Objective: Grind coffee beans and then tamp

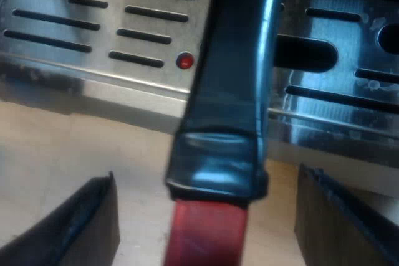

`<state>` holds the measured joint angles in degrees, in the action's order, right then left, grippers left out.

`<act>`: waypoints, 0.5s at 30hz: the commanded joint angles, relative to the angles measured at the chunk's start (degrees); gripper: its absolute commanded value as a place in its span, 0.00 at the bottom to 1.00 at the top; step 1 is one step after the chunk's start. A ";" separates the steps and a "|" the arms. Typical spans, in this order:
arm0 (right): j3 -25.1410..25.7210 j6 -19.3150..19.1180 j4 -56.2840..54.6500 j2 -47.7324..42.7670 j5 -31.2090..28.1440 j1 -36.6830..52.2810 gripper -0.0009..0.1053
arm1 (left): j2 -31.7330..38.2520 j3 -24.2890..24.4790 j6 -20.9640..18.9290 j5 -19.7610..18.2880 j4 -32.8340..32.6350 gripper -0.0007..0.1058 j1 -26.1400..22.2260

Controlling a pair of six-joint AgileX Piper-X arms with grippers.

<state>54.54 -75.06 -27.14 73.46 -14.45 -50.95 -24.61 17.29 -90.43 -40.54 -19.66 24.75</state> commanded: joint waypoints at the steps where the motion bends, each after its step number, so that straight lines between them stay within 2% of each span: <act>1: -0.98 -0.91 0.35 0.51 0.18 0.11 0.59 | 0.25 0.51 -0.73 -0.30 0.32 0.74 0.21; 15: -2.06 -1.25 2.52 0.75 0.18 0.11 0.59 | 0.25 0.51 -0.73 -0.30 0.32 0.74 0.21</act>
<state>52.40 -75.79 -24.59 74.37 -14.45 -50.95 -24.61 17.29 -90.43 -40.54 -19.66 24.75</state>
